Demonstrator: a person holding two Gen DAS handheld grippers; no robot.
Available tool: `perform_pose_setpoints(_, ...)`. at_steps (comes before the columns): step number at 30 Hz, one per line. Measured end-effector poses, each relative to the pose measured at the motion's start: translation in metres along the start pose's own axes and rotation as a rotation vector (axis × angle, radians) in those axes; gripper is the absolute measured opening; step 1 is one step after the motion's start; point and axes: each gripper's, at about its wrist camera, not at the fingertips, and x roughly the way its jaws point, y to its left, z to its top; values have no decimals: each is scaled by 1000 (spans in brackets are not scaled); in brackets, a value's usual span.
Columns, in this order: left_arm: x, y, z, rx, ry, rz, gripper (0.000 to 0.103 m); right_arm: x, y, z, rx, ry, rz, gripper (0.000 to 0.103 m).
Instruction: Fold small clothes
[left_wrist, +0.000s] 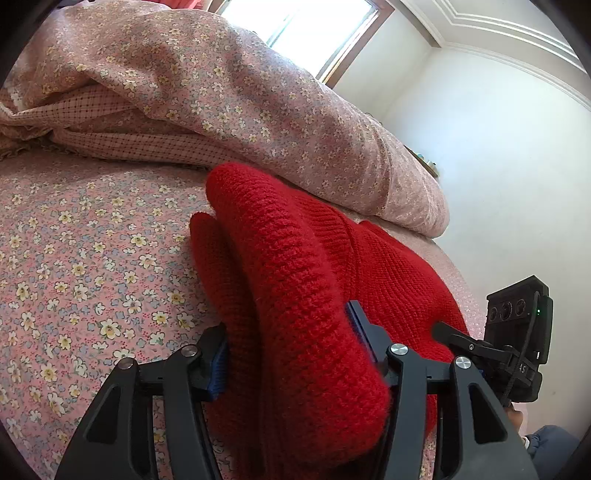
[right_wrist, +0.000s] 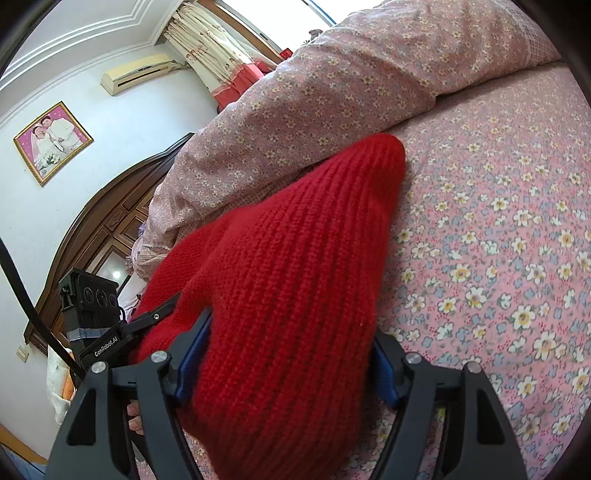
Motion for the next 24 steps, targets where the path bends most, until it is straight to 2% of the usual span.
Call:
perform_pose_setpoints(7,1,-3,1,0,11,15,54,0,1,1,6,3,-2,79)
perform_pose_setpoints(11,-6,-4,3,-30,40,45,57,-7,6,1,2,-17,-21,91)
perform_pose_setpoints(13,-13,-8,5,-22,53,68,58,-15,10,0,7,-39,-68,95)
perform_pose_setpoints(15,-27,-18,6,22,69,116,62,-27,21,-1,7,-61,-142,95)
perform_pose_setpoints(17,-47,-33,9,84,80,155,64,-38,34,-1,-16,-83,-171,95)
perform_pose_setpoints(21,-97,-61,9,169,25,200,74,-77,78,-9,-83,-183,-159,96)
perform_pose_setpoints(24,-135,-83,7,218,-45,231,80,-105,108,-23,-136,-261,-149,103)
